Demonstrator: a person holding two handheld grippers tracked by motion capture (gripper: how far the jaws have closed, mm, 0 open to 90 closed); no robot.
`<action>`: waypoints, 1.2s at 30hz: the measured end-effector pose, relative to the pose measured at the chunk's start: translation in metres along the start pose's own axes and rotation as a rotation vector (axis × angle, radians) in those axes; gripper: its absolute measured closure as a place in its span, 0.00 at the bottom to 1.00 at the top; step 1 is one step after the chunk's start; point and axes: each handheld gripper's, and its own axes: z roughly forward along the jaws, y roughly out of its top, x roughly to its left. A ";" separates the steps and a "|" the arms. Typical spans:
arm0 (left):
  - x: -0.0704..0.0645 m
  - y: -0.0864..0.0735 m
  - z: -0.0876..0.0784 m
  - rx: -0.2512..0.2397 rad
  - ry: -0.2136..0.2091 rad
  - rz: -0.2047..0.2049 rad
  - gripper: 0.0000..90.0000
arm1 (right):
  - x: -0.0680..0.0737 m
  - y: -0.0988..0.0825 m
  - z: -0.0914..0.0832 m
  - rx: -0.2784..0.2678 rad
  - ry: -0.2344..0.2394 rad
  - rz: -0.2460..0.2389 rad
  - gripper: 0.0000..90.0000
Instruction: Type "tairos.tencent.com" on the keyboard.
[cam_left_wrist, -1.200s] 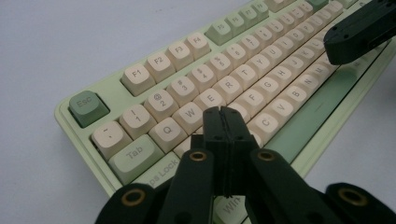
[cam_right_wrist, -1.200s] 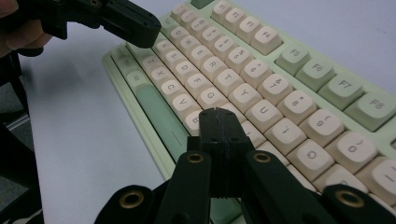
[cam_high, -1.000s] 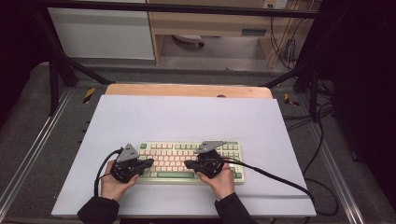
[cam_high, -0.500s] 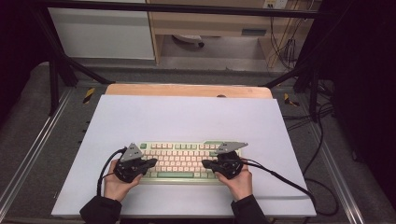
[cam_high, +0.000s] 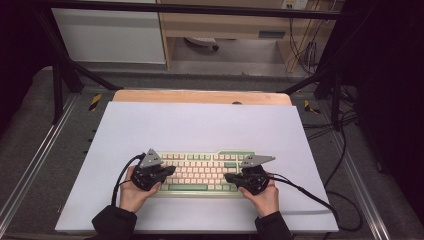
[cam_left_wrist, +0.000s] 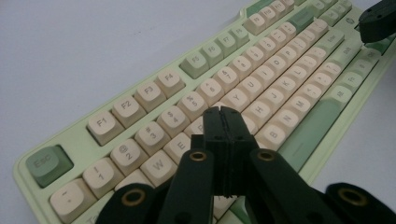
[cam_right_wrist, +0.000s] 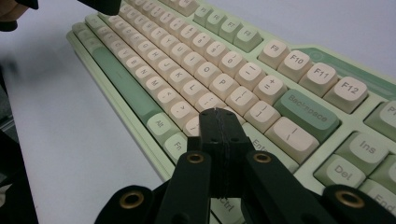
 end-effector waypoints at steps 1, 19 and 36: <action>-0.001 0.001 0.002 0.002 0.000 0.001 1.00 | 0.000 -0.001 -0.001 0.002 0.000 0.001 1.00; -0.009 0.010 0.033 0.034 0.003 0.007 1.00 | -0.002 -0.004 -0.004 -0.003 -0.001 0.002 1.00; -0.009 0.006 0.039 0.035 0.001 0.008 1.00 | -0.003 -0.005 -0.004 -0.005 0.003 0.004 1.00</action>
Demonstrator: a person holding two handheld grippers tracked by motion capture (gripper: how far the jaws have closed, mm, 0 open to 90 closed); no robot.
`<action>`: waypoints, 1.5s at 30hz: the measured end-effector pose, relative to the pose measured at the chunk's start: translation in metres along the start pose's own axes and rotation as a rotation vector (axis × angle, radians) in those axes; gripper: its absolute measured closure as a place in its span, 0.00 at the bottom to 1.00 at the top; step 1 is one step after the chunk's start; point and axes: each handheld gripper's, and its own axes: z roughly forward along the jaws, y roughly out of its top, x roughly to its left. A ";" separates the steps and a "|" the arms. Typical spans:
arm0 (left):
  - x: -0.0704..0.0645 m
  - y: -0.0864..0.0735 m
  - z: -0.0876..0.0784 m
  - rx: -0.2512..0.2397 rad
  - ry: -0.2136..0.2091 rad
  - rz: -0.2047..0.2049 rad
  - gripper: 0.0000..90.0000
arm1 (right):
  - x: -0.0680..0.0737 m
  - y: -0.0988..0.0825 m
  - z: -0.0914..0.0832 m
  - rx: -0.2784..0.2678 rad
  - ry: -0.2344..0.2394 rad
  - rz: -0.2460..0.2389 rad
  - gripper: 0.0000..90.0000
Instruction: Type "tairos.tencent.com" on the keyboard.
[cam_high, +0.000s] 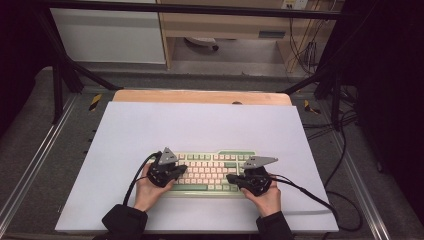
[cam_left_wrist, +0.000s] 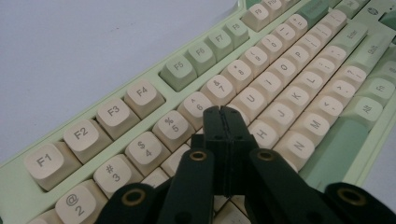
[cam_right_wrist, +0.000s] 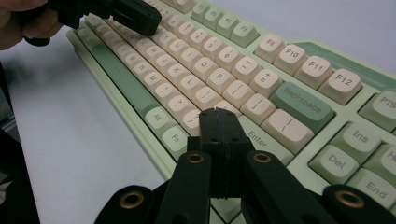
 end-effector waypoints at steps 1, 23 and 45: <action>0.000 0.000 0.000 0.003 0.001 0.001 1.00 | 0.000 0.000 0.000 0.001 -0.001 0.000 1.00; -0.001 -0.001 -0.014 -0.025 -0.011 0.007 1.00 | 0.000 0.000 0.000 0.002 -0.002 -0.002 1.00; 0.016 -0.031 -0.051 -0.044 0.002 -0.034 1.00 | 0.004 0.002 0.002 0.005 0.003 0.005 1.00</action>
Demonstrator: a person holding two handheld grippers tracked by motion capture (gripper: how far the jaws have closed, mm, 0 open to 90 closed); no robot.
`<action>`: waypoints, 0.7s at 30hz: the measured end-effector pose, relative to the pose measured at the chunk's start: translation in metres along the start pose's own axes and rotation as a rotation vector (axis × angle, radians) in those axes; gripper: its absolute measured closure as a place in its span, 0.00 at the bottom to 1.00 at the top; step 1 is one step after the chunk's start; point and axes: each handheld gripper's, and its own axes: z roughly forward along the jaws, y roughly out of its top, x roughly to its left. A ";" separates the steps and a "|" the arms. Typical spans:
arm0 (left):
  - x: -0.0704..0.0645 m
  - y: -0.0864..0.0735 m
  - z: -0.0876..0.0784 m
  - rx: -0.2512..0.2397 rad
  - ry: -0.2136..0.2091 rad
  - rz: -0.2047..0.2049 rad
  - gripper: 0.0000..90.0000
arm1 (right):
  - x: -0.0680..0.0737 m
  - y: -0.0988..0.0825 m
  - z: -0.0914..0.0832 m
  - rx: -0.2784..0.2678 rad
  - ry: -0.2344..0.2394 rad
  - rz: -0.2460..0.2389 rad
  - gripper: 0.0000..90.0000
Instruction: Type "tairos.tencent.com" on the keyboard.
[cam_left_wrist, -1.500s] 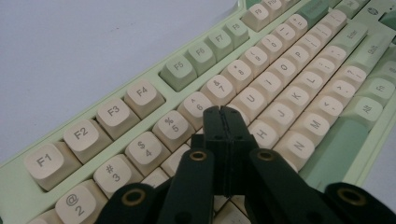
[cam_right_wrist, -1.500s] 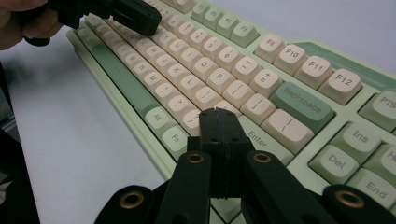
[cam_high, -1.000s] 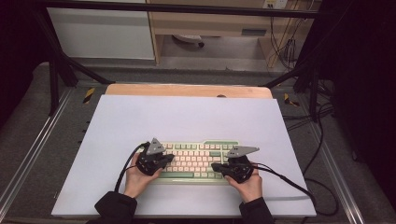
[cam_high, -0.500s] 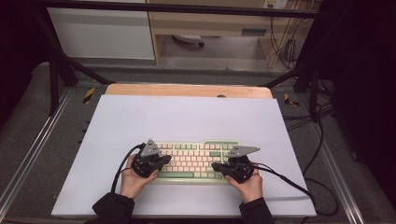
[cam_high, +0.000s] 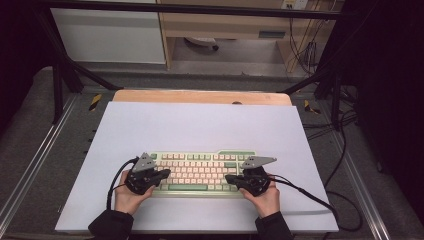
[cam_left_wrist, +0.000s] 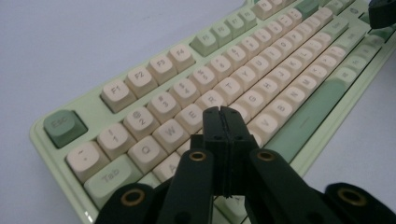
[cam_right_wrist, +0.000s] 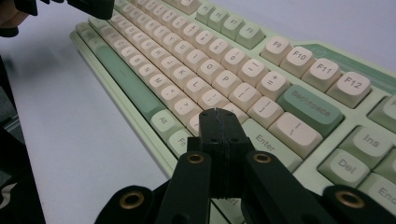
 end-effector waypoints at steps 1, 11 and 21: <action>0.001 -0.003 -0.002 0.001 0.002 -0.002 1.00 | 0.001 0.000 0.001 0.000 0.002 0.000 1.00; 0.011 -0.014 -0.013 -0.003 0.015 -0.026 0.99 | 0.010 0.013 0.015 0.017 0.020 -0.027 1.00; 0.014 -0.018 -0.014 -0.012 0.014 -0.036 0.99 | 0.018 0.019 0.037 0.033 0.036 -0.035 1.00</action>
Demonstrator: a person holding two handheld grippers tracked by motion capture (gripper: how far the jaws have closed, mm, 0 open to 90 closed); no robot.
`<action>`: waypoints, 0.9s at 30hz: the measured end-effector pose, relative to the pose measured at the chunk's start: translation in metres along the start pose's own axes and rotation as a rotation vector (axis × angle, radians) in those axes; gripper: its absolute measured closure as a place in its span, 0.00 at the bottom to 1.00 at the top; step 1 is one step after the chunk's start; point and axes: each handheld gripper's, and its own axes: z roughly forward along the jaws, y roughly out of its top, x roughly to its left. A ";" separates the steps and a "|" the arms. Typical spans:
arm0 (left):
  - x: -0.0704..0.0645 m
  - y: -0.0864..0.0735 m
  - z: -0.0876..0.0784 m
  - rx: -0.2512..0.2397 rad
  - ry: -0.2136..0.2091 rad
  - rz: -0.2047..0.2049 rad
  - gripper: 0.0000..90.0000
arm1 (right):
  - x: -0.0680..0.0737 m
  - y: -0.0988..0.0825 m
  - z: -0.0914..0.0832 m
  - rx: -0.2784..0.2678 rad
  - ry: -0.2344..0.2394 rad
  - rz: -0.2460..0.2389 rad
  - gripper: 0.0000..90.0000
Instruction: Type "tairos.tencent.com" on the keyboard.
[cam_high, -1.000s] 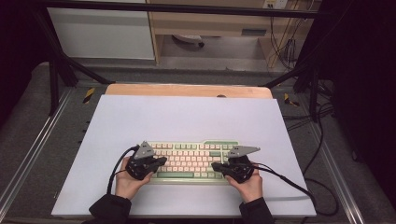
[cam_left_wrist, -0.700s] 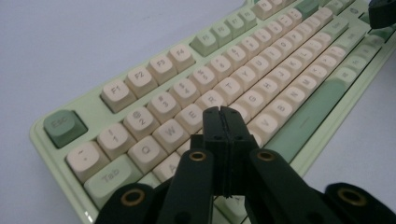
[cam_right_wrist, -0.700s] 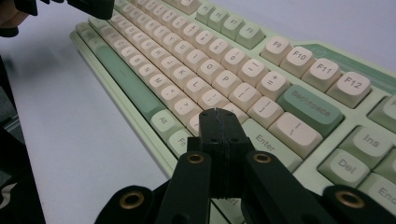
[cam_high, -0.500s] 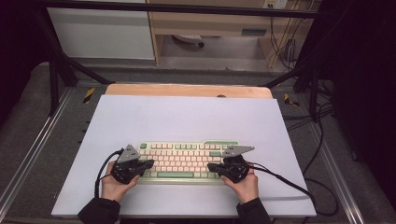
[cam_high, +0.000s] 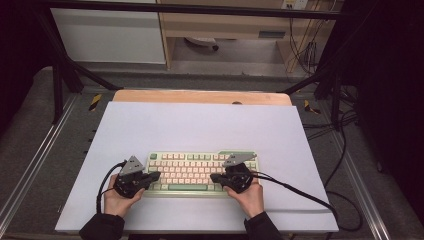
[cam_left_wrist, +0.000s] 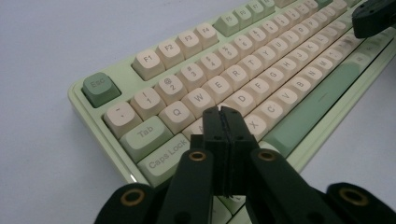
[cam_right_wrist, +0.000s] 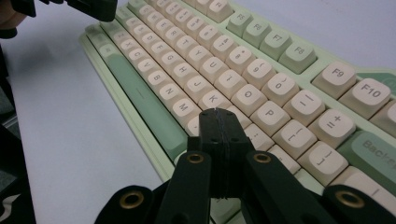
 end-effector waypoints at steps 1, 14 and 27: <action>0.000 0.000 0.000 0.000 -0.001 0.000 0.99 | 0.000 -0.001 0.001 0.002 -0.002 -0.004 1.00; -0.001 -0.001 0.002 0.006 -0.006 0.005 0.99 | 0.000 -0.005 0.007 0.022 -0.005 -0.003 1.00; -0.001 -0.001 0.003 0.008 -0.006 0.005 0.99 | 0.001 -0.005 0.006 0.022 -0.002 -0.011 1.00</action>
